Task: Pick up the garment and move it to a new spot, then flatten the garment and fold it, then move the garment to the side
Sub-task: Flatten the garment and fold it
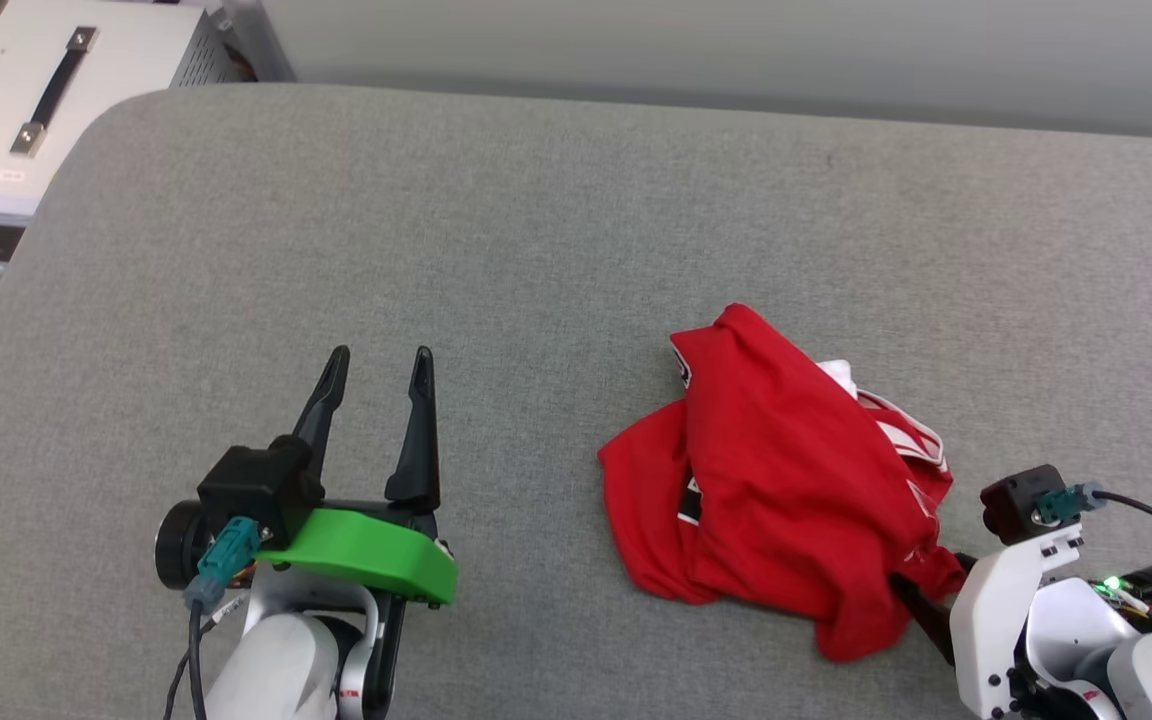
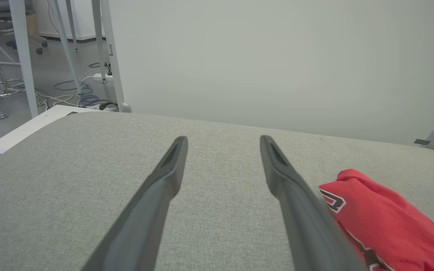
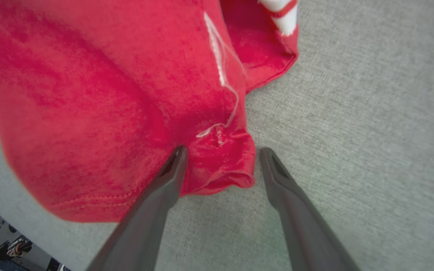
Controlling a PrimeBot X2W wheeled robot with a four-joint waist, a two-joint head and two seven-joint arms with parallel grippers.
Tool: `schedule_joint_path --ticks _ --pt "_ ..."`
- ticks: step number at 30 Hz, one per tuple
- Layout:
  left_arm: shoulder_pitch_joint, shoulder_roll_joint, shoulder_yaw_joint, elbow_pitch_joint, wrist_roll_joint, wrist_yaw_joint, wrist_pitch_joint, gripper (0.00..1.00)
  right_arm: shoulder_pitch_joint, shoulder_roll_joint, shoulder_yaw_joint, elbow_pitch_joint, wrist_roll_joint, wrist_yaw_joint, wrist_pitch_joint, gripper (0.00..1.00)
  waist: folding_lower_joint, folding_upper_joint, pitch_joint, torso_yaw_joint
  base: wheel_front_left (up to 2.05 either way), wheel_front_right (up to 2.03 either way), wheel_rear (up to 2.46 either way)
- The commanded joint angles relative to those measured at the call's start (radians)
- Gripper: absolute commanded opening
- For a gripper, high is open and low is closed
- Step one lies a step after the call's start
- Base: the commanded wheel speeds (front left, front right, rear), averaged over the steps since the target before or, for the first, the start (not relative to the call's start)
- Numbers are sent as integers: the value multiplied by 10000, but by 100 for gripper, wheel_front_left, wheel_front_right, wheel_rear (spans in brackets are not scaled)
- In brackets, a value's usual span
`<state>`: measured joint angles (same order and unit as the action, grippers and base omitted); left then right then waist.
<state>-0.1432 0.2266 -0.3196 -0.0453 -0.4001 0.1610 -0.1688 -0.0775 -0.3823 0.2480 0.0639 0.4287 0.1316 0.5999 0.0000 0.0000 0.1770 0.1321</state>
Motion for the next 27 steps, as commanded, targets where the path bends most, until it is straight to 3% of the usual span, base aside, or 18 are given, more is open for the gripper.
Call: schedule_joint_path --ticks 1,7,8,9,19,27 --pt "-193 -38 -16 60 45 -75 -109 100 -177 -42 195 236 131 -9 73 100 0 0 368 270 0 0 0" --pt "-351 -126 -38 293 30 -77 -281 100 -35 -116 960 1023 637 -9 1141 98 0 0 558 415 0 0 0" --pt "-367 -130 -36 324 28 -73 -301 100 -8 -100 1003 1058 761 -9 1304 36 0 0 566 424 0 0 0" --pt "-377 -133 -32 349 23 -69 -316 100 11 -98 1026 1084 838 -9 1441 0 0 0 564 424 0 0 0" --pt "-324 -39 25 508 -39 6 -331 100 -411 -227 544 460 847 -9 1628 0 0 0 180 142 0 0 0" --pt "-112 116 108 395 -82 134 -267 100 -1222 -254 -1390 -258 271 -9 1462 0 0 0 -131 -357 0 0 0"
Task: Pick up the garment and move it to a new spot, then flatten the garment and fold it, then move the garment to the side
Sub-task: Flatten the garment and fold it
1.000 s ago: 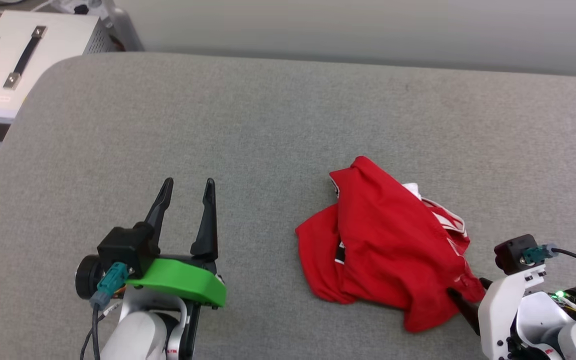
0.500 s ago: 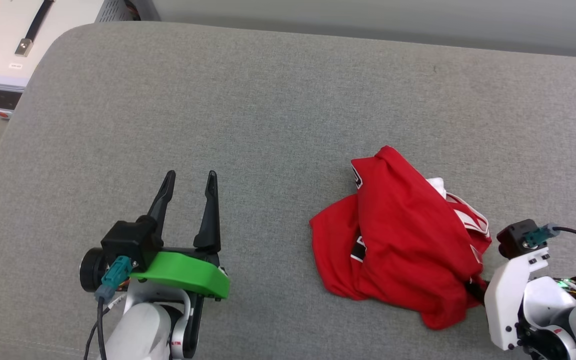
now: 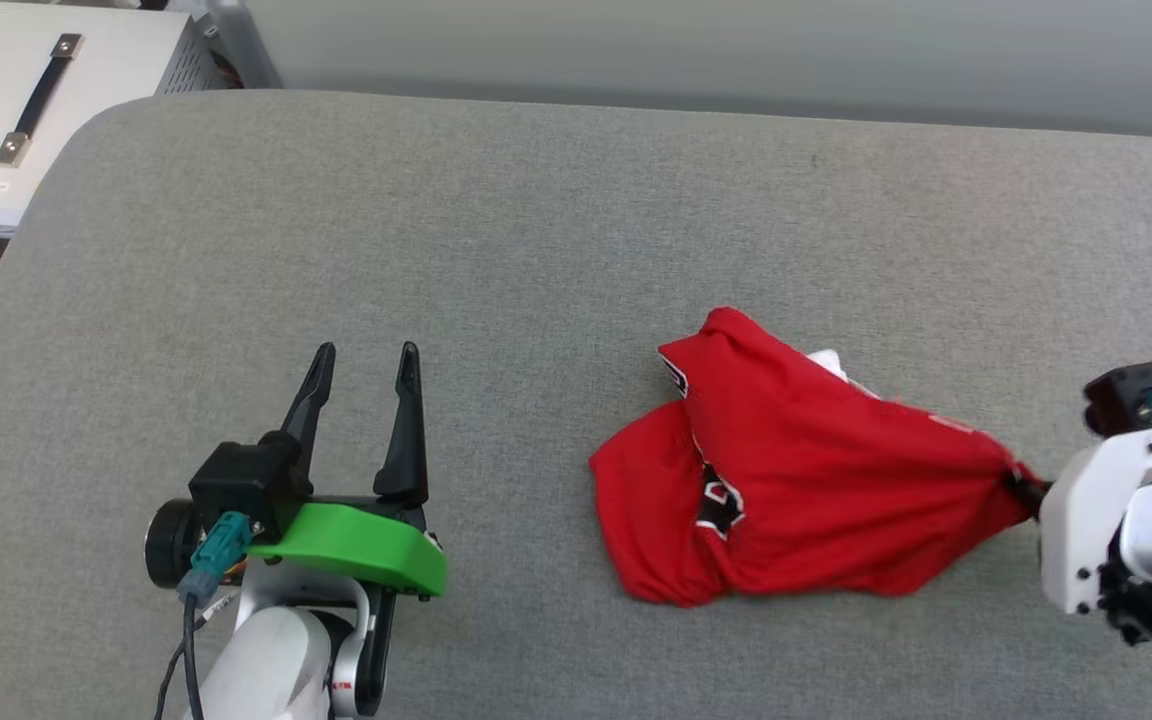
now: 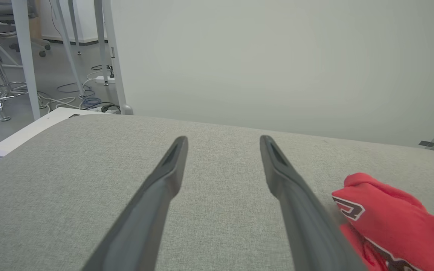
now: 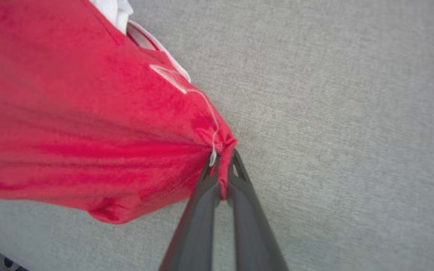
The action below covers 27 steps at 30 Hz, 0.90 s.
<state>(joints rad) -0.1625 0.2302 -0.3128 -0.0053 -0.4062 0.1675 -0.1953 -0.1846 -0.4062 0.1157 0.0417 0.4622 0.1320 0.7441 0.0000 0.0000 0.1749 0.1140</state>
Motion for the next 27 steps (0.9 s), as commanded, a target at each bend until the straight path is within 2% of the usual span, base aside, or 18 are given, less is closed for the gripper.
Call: schedule_joint_path --ticks 1,8,16,20,25,26,27 --pt "97 95 38 -31 -22 82 16 100 -206 -20 -403 -73 -144 -13 63 0 0 0 -122 -239 0 0 0" --pt "125 161 40 -113 -27 175 101 100 -102 -13 -2680 159 -573 -13 382 0 0 0 -88 -561 0 0 0" --pt "92 208 -2 -139 -42 224 168 100 629 277 -5142 1709 -710 -13 511 0 0 0 54 -698 0 0 0" --pt "85 207 -19 -76 -66 250 183 100 931 686 -5461 2523 -758 -13 388 0 0 0 133 -712 0 0 0" --pt "79 202 -49 6 -97 276 201 100 1054 1094 -5218 3181 -779 -13 -125 0 0 0 177 -681 0 0 0" --pt "81 206 -59 15 -103 278 210 100 1023 1144 -5168 3263 -770 -13 -347 43 0 0 173 -670 0 0 0" --pt "89 214 -62 22 -107 281 214 100 985 1163 -5134 3293 -796 -13 -594 100 0 0 157 -662 0 0 0"
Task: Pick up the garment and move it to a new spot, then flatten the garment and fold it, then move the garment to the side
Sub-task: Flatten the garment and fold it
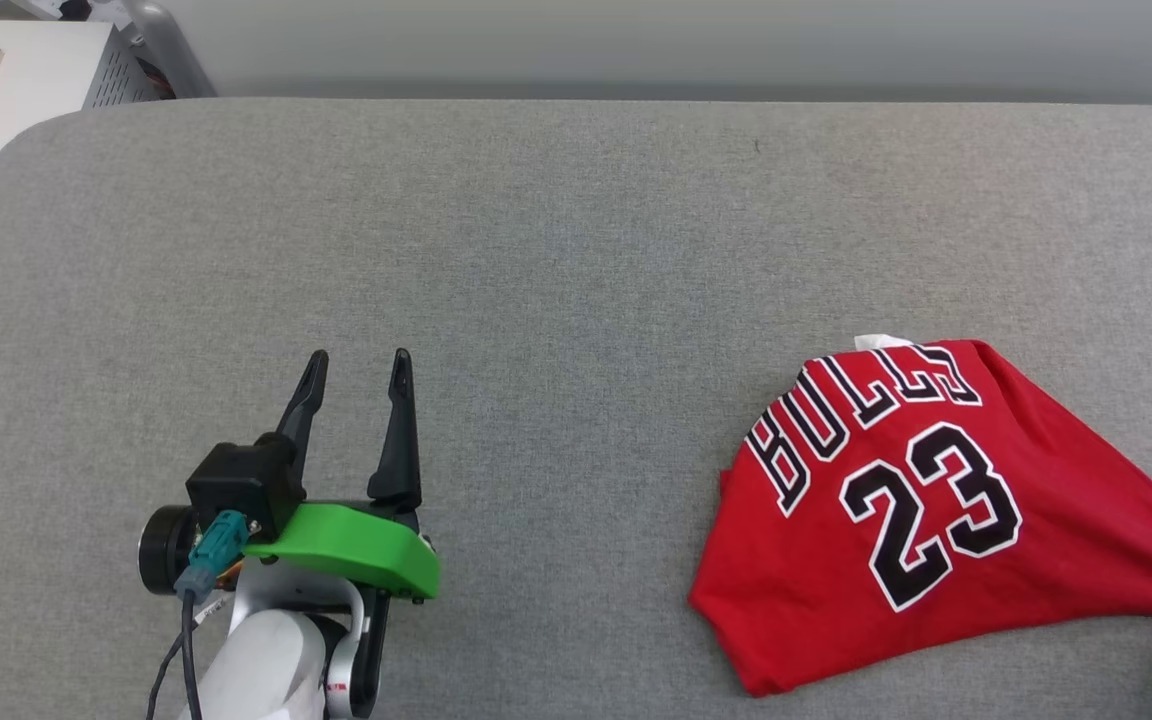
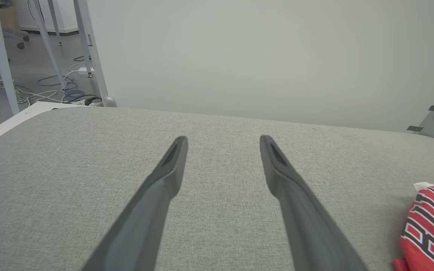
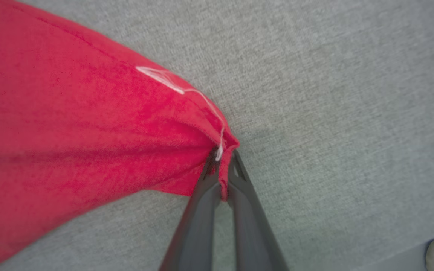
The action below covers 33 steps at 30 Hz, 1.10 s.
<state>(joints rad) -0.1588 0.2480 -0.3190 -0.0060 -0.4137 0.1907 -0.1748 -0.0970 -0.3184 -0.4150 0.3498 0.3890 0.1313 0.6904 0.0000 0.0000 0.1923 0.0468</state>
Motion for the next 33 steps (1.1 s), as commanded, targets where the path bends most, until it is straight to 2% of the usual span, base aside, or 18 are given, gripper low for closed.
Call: schedule_joint_path --ticks 1,6,11,17,23,33 --pt "65 49 -3 36 -38 53 18 100 66 281 212 240 -147 -6 -382 100 0 0 -34 22 0 0 0" --pt "155 96 -29 77 -81 60 55 100 -174 353 242 29 -755 -6 -2316 100 0 0 -225 89 0 0 0" --pt "334 153 -16 116 -164 89 95 100 -335 821 174 -491 -1452 -6 -4436 100 0 0 -516 115 0 0 0" --pt "619 219 10 106 -276 158 172 100 -171 1437 693 -1396 -2146 -6 -6126 100 0 0 -923 113 0 0 0" --pt "927 277 8 32 -364 274 319 100 289 2072 1727 -2516 -2347 -6 -6824 100 0 0 -1240 70 0 0 0" --pt "1079 385 -155 238 -475 188 574 100 1088 2467 2858 -4180 -2566 -6 -6971 100 0 0 -1588 38 0 0 0"
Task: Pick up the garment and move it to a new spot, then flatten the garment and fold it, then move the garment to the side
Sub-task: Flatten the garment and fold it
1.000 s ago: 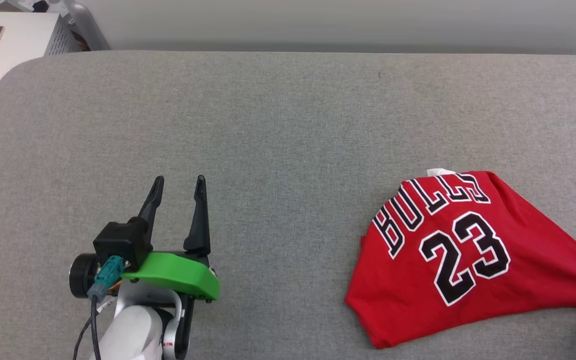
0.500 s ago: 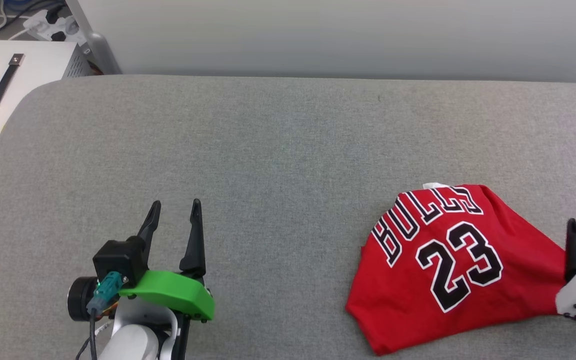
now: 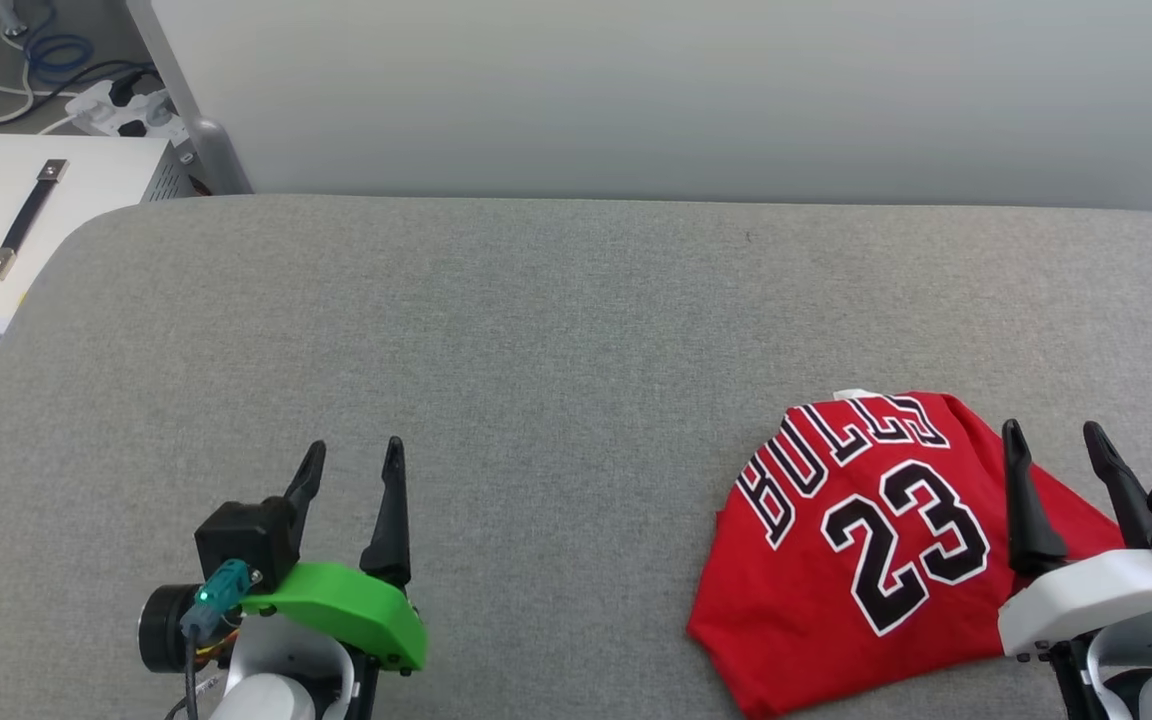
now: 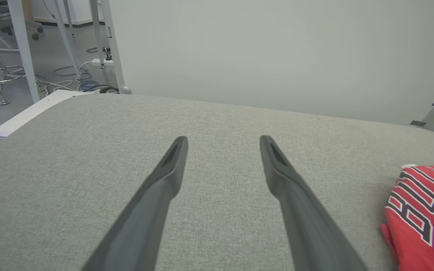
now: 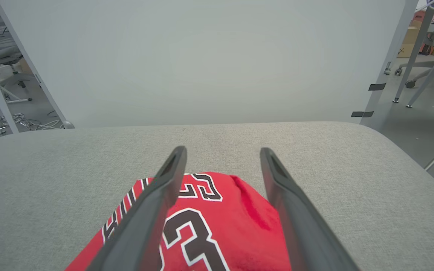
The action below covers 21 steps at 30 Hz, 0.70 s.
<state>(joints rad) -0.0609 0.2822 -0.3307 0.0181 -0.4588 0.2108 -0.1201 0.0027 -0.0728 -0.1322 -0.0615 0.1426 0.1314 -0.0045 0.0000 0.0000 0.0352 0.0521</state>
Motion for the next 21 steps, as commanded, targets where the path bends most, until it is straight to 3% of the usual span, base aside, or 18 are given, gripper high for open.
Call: schedule_joint_path --ticks 1,5,11,17,18,21 --pt "65 51 -108 -1 -7 -32 117 100 182 32 93 -250 -166 -7 33 100 0 0 -26 -31 0 0 0" --pt "-321 14 -526 -10 91 -210 631 100 385 82 270 -892 -257 -7 209 100 0 0 117 -92 0 0 0" --pt "-1838 -469 -1924 195 363 -953 2274 100 312 102 312 -1651 -343 -7 420 100 0 0 770 -383 0 0 0" --pt "-3442 -1051 -3297 929 689 -1995 3586 100 42 114 221 -1917 -341 -7 470 100 0 0 1409 -910 0 0 0" --pt "-4032 -1208 -3818 1465 799 -2481 4170 100 -63 124 235 -1924 -288 -7 434 100 0 0 1670 -1160 0 0 0" --pt "-4624 -1210 -4310 2114 963 -2860 4830 100 -179 139 258 -1866 -186 -7 353 100 0 0 1963 -1427 0 0 0"
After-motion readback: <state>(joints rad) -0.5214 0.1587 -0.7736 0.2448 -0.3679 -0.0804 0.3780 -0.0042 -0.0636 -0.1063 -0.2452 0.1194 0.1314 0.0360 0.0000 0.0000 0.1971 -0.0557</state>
